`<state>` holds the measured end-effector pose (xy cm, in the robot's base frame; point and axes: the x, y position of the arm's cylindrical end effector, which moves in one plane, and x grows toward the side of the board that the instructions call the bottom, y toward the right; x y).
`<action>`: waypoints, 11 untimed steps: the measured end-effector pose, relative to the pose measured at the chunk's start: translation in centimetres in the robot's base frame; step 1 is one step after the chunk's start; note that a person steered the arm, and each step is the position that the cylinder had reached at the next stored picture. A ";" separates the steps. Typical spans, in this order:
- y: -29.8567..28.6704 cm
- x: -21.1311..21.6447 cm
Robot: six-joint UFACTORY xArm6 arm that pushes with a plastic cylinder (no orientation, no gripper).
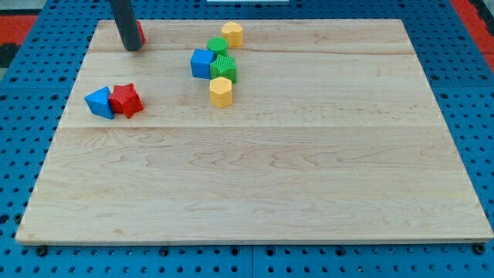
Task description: Move the green star towards the top right of the board
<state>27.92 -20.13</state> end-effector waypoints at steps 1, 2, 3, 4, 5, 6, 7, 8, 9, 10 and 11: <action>2.3 6.2; 13.7 6.7; 25.9 5.8; 23.2 4.7; 17.7 5.3; 16.5 4.2; 21.0 1.5; 26.0 0.5; 22.0 2.3; 18.3 3.5; 18.3 0.5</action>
<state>28.39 -1.81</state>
